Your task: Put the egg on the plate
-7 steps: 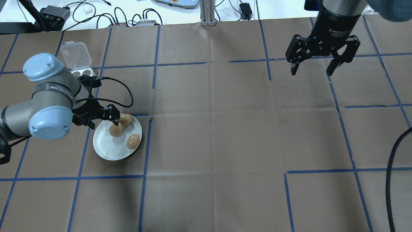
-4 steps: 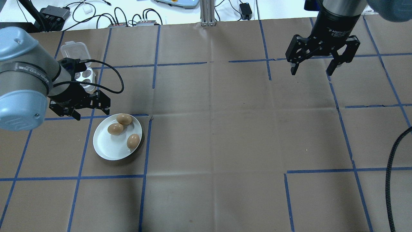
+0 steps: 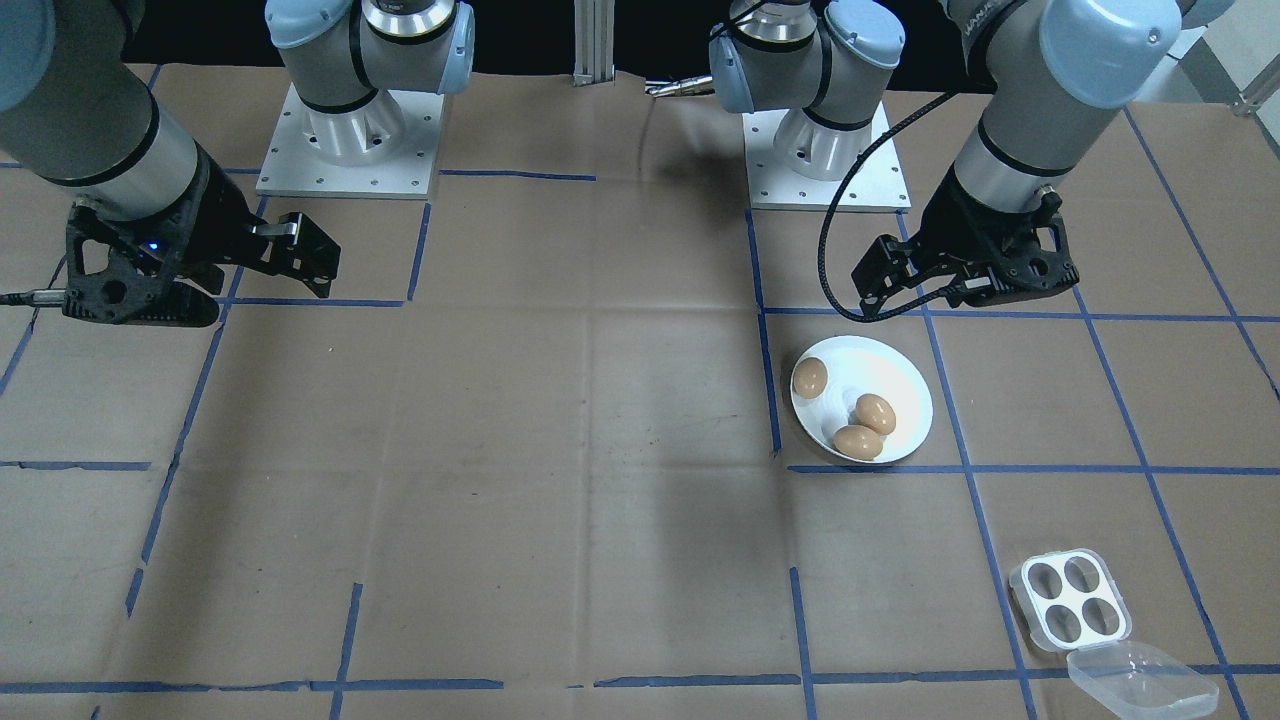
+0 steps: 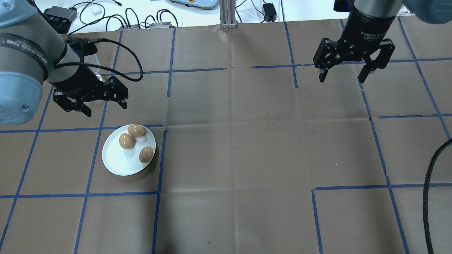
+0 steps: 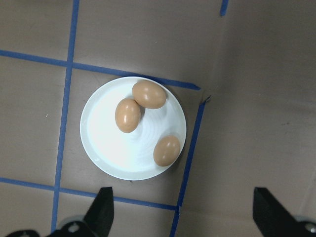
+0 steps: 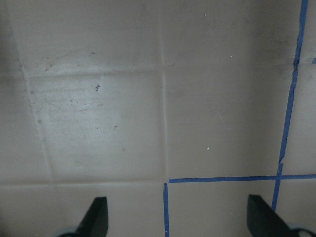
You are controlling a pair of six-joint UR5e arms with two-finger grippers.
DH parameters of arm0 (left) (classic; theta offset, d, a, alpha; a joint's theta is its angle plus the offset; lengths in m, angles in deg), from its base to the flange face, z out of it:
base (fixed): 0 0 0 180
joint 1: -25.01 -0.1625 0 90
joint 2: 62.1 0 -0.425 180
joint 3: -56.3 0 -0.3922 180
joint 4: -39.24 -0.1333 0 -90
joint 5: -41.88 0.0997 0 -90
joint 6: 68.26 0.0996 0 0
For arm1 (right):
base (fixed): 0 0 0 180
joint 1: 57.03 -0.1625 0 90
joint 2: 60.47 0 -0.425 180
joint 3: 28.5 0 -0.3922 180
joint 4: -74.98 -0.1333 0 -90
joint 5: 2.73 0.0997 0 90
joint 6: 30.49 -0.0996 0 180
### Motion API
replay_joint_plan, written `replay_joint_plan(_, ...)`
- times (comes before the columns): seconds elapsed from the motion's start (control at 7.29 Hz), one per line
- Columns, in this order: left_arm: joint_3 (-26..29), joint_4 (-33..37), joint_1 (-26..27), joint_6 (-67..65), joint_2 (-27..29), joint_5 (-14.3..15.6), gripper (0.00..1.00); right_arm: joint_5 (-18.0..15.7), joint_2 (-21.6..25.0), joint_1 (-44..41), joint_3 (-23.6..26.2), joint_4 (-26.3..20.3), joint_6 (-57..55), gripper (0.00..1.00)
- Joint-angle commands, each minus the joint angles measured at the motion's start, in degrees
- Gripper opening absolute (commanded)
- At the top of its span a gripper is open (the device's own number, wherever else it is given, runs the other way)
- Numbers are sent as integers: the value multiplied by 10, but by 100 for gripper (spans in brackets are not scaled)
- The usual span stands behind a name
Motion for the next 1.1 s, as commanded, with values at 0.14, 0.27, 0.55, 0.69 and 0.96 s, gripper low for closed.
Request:
replay_joint_plan(0.14,29,11,35,-12,13,5,99,-1,0,0,0,0,0,100)
replay_joint_plan(0.27,33,32,36,-8,14,8,99,0,0,0,0,0,0,100)
replay_joint_plan(0.55,58,61,35,-5,16,12,99,0,0,0,0,0,0,100)
replay_joint_plan(0.69,65,63,36,-5,16,14,99,0,0,0,0,0,0,100)
replay_joint_plan(0.96,57,57,40,-4,16,14,99,-1,0,0,0,0,0,100)
